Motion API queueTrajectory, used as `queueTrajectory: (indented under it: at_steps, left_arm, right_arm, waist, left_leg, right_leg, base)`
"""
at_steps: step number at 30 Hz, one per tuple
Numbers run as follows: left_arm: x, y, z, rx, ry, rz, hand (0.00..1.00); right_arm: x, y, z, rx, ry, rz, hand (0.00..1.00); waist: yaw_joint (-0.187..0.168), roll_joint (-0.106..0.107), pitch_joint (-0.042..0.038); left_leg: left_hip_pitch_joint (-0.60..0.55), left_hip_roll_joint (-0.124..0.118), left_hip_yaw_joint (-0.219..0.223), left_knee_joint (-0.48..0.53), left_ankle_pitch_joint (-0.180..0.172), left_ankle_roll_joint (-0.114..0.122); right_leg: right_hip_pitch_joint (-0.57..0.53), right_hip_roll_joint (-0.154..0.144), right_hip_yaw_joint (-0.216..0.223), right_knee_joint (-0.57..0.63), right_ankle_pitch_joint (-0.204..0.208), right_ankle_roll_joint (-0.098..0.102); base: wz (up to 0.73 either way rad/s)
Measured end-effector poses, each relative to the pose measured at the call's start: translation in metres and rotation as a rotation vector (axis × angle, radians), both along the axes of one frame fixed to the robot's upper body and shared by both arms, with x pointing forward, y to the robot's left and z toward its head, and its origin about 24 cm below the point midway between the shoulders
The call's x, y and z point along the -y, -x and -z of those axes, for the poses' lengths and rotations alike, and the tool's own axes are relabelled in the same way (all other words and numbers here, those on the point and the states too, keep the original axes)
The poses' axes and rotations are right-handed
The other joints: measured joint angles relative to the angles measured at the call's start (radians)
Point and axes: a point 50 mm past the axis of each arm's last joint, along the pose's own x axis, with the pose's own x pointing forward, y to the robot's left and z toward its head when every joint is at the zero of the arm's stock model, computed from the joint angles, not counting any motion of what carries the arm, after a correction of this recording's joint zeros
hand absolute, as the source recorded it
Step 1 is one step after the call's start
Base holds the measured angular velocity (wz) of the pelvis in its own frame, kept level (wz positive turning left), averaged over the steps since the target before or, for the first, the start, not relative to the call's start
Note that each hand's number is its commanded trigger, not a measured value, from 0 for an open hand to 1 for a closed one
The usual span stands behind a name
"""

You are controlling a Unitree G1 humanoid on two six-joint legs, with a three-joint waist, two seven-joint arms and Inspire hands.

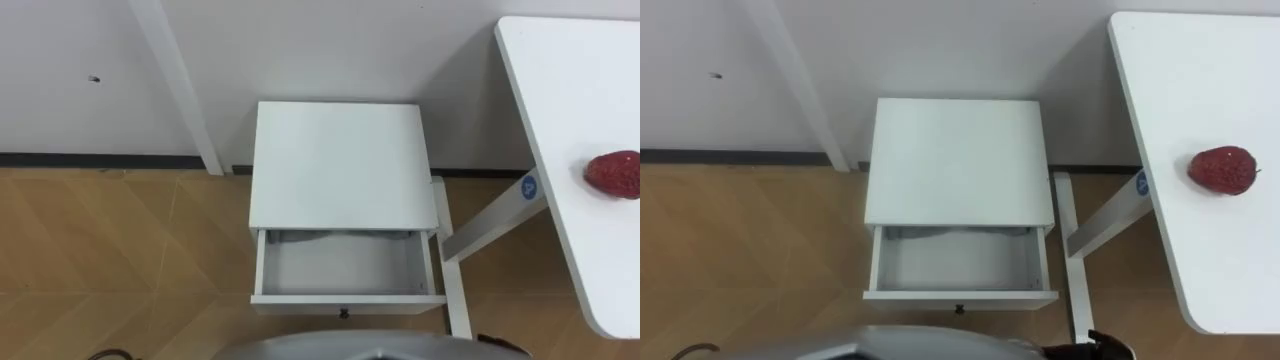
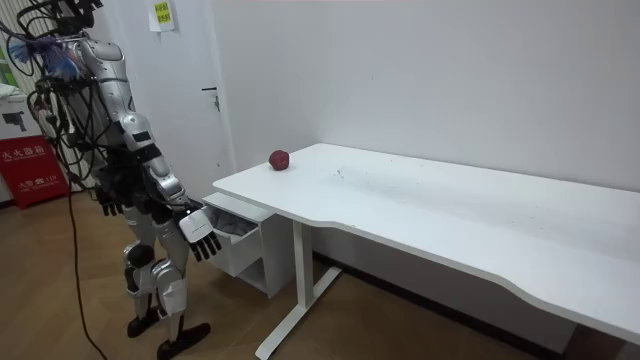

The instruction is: Put apple and close drawer

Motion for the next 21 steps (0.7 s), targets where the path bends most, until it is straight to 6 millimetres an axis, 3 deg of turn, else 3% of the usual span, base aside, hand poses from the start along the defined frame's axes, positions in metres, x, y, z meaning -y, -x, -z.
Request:
queueTrajectory:
  at_steps: [7, 10, 13, 16, 18, 21]
  left_arm:
    - [0.003, -0.001, 0.001, 0.000, 0.006, -0.002, 0.00]
    - [0.003, 0.000, 0.001, 0.001, 0.006, -0.014, 0.00]
    - [-0.001, 0.003, 0.000, 0.010, -0.008, -0.069, 0.00]
    - [-0.007, 0.007, -0.002, 0.015, -0.035, -0.109, 0.00]
    - [-0.012, 0.012, -0.004, 0.023, -0.051, -0.165, 0.00]
    - [-0.017, 0.014, -0.006, 0.052, -0.060, -0.230, 0.00]
  right_arm:
    - [-0.002, 0.000, 0.001, 0.022, -0.005, 0.101, 0.00]
    - [0.000, 0.008, 0.001, 0.040, -0.016, 0.285, 0.00]
    - [0.006, 0.016, -0.001, 0.100, -0.025, 0.586, 0.00]
    - [0.013, 0.026, -0.003, 0.175, -0.025, 0.924, 0.00]
    - [0.023, 0.033, -0.006, 0.267, -0.015, 1.250, 0.00]
    - [0.030, 0.037, -0.009, 0.336, -0.006, 1.519, 0.00]
  waist:
    - [0.001, -0.001, 0.0003]
    - [0.000, 0.004, 0.0001]
    - [-0.010, 0.010, 0.0016]
    - [-0.050, 0.012, 0.0038]
    - [-0.062, 0.016, 0.0051]
    - [-0.088, 0.014, 0.0039]
  left_leg:
    - [-0.002, 0.000, 0.000, 0.001, 0.000, 0.000]
    - [0.003, 0.000, 0.004, 0.004, 0.000, 0.000]
    - [0.010, 0.001, 0.012, 0.002, 0.000, 0.000]
    - [0.010, 0.002, 0.015, -0.002, -0.001, 0.000]
    - [0.010, 0.002, 0.027, -0.005, -0.001, 0.000]
    - [0.009, 0.002, 0.035, -0.005, -0.001, 0.000]
  right_leg:
    - [-0.002, 0.000, 0.001, 0.000, 0.000, 0.000]
    - [0.001, 0.000, 0.005, 0.001, 0.000, 0.000]
    - [0.006, 0.001, 0.011, 0.000, 0.000, 0.000]
    - [0.006, 0.001, 0.012, 0.000, 0.000, 0.000]
    - [-0.003, 0.002, 0.027, 0.004, -0.001, 0.000]
    - [-0.014, 0.001, 0.031, 0.014, -0.005, 0.000]
  base:
    - [0.00]
    - [0.00]
    - [-0.04]
    - [-0.03]
    - [-0.17]
    - [-0.12]
